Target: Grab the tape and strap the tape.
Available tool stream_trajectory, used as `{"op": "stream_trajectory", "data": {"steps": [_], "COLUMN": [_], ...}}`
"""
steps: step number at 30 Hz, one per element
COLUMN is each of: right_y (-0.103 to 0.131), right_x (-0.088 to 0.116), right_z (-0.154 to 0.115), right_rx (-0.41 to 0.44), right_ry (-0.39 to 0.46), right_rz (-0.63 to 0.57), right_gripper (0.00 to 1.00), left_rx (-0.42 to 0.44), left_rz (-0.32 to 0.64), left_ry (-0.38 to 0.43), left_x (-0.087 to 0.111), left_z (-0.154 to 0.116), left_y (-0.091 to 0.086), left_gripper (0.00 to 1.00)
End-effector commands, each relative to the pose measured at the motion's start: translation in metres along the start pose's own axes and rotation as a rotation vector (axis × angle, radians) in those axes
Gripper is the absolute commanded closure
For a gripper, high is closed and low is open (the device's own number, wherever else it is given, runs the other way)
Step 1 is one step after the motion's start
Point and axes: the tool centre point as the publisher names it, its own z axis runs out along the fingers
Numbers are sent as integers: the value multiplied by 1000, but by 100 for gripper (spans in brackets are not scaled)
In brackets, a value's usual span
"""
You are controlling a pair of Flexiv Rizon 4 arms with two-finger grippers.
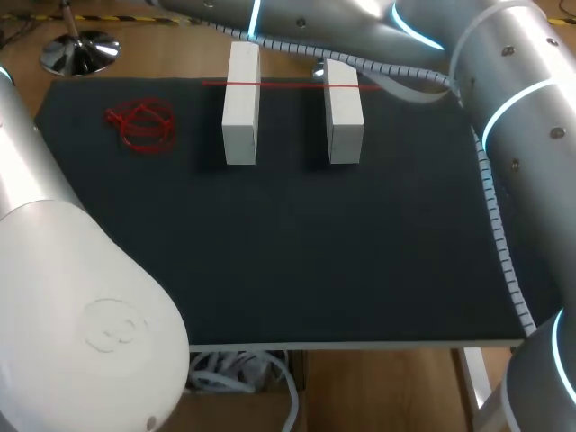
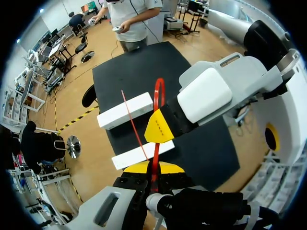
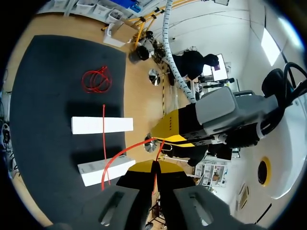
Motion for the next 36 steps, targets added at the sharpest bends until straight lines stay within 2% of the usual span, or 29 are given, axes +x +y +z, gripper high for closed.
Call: {"op": "stream_trajectory", "data": {"steps": [1, 17, 36], "right_y": [-2, -7, -7], "right_x": [0, 1, -10], "right_z": [-3, -6, 0], "right_rx": [0, 6, 16], "right_ry": [9, 13, 8], "right_rz": [-4, 4, -5], "right_gripper": [100, 100, 100], "left_rx": [-1, -1, -1], "left_rz": [0, 0, 0], "left_ry": [2, 2, 2], "left_x": [-1, -1, -1], "left_z": [-1, -1, -1], "left_y": [0, 0, 0], "left_gripper": [100, 100, 100]}}
